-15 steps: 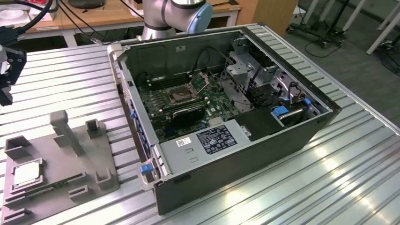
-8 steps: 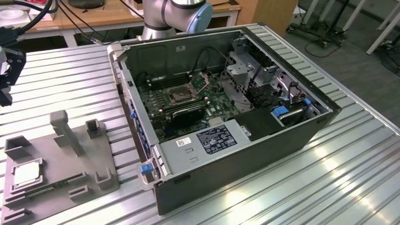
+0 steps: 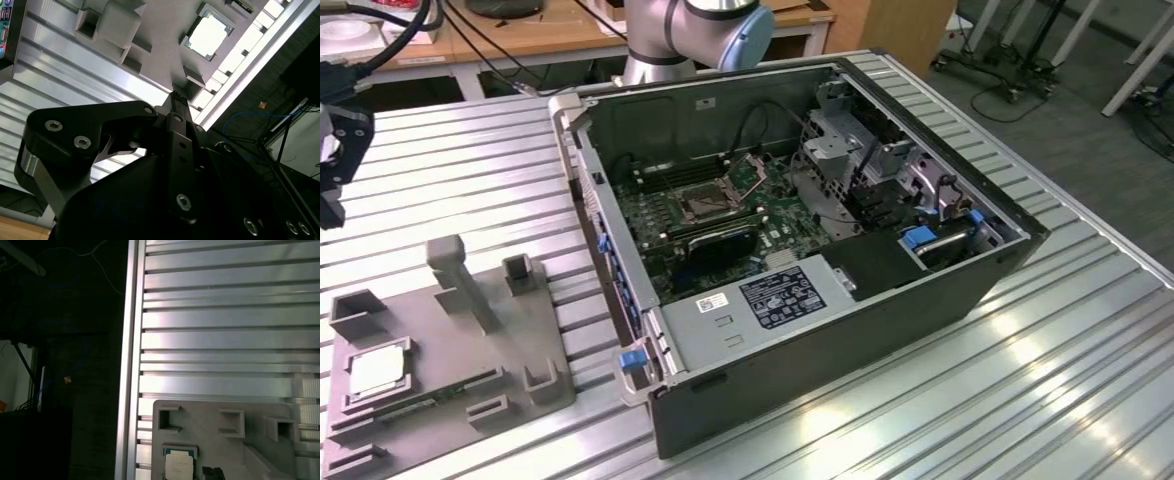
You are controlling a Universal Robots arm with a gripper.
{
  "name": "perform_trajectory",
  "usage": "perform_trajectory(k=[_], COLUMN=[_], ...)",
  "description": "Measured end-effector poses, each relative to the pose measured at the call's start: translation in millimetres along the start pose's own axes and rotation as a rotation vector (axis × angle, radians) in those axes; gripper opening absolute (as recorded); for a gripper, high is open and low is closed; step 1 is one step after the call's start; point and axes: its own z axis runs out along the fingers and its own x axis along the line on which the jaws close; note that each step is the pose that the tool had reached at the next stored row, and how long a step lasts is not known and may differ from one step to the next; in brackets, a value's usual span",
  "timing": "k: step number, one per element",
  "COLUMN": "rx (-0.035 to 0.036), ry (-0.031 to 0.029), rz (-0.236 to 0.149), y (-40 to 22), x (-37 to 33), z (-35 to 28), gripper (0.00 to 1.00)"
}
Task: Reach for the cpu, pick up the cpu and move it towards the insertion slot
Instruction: 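Reach for the cpu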
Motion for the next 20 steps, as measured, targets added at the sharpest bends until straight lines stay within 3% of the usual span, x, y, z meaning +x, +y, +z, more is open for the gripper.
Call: perform_trajectory(k=[11, 13, 20], rx=[0.0000, 0.0000, 0.0000], ry=[0.0002, 0.0001, 0.0002], rz=[0.000, 0.000, 0.000], y=[-0.1, -0.1, -0.2], x=[7.1, 15.1, 19.0], z=[5.2, 9.2, 11.5], gripper=[0.11, 0.11, 0.11])
